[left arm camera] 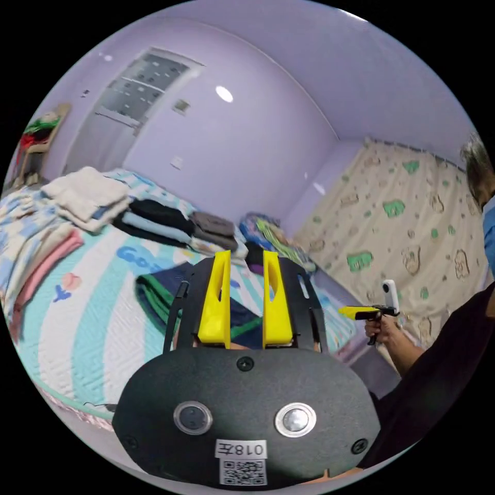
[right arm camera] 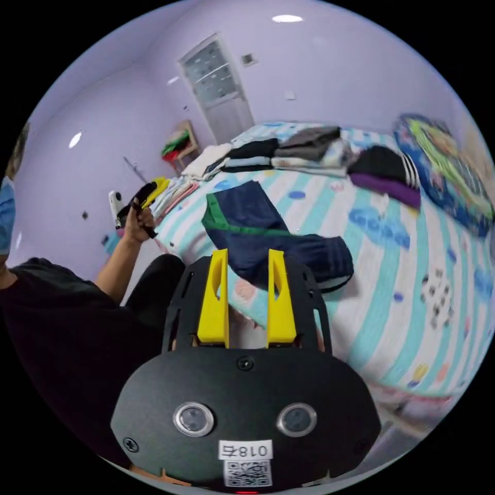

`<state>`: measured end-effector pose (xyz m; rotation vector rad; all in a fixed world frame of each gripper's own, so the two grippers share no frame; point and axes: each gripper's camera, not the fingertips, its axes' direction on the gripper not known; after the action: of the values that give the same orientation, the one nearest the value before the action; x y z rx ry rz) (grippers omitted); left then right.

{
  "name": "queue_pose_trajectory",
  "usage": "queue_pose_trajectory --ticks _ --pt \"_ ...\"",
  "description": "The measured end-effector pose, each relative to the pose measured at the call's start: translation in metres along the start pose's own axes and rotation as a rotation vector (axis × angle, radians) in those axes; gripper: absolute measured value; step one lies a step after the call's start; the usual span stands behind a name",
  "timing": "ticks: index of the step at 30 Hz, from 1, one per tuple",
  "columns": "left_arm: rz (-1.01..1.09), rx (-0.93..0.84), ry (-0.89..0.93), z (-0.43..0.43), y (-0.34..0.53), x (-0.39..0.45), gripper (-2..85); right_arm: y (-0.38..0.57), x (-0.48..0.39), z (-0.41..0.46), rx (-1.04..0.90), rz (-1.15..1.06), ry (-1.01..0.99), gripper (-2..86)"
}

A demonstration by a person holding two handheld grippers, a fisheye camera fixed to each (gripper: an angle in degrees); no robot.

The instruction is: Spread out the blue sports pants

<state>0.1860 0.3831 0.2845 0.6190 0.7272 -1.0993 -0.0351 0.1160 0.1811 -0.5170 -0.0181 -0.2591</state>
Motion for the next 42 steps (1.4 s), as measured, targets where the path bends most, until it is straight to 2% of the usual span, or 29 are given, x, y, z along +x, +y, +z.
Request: queue_pose_trajectory --ticks 4,8,10,13,16,20,22,23,25,29,31,34,36,39,42 --pt "0.151 -0.322 0.09 0.158 -0.022 0.104 10.2 0.06 0.062 -0.001 0.117 0.187 -0.019 11.3" --pt "0.272 -0.607 0.189 0.294 -0.011 0.193 11.1 0.085 0.127 0.018 0.107 0.359 0.062 12.0" --pt "0.336 -0.766 0.219 0.37 0.01 0.25 11.9 0.097 0.154 0.024 0.129 0.434 0.013 12.3" --pt "0.434 -0.894 0.127 0.444 0.042 0.309 14.8 0.113 0.181 0.03 0.164 0.493 -0.057 12.1" --pt "0.53 -0.952 0.075 0.484 0.071 0.353 17.4 0.125 0.194 0.03 0.182 0.505 -0.053 11.4" --pt "0.581 -0.873 0.028 0.475 0.081 0.377 16.3 0.14 0.216 0.029 0.193 0.521 -0.057 10.8" --pt "0.624 -0.861 -0.069 0.475 0.086 0.377 11.8 0.143 0.227 0.032 0.204 0.53 -0.081 10.5" --pt "0.621 -0.85 -0.061 0.473 0.084 0.376 10.5 0.143 0.233 0.035 0.211 0.536 -0.103 10.3" --pt "0.474 -0.784 0.008 0.46 0.061 0.358 6.5 0.141 0.238 0.037 0.224 0.529 -0.127 9.9" --pt "0.171 -0.65 0.201 0.416 0.019 0.296 5.2 0.132 0.242 0.043 0.217 0.485 -0.138 9.5" --pt "0.049 -0.51 0.31 0.365 -0.001 0.255 5.1 0.127 0.244 0.049 0.208 0.462 -0.161 9.7" --pt "0.029 -0.327 0.481 0.283 -0.014 0.215 5.0 0.112 0.24 0.059 0.206 0.389 -0.198 10.4" --pt "0.043 -0.269 0.515 0.233 -0.016 0.197 5.0 0.099 0.233 0.067 0.199 0.33 -0.222 10.6" --pt "0.064 -0.27 0.466 0.159 -0.008 0.168 5.1 0.073 0.219 0.087 0.154 0.242 -0.262 11.1" --pt "0.023 -0.377 0.316 0.107 0.008 0.139 5.3 0.045 0.203 0.116 0.067 0.169 -0.302 11.5"
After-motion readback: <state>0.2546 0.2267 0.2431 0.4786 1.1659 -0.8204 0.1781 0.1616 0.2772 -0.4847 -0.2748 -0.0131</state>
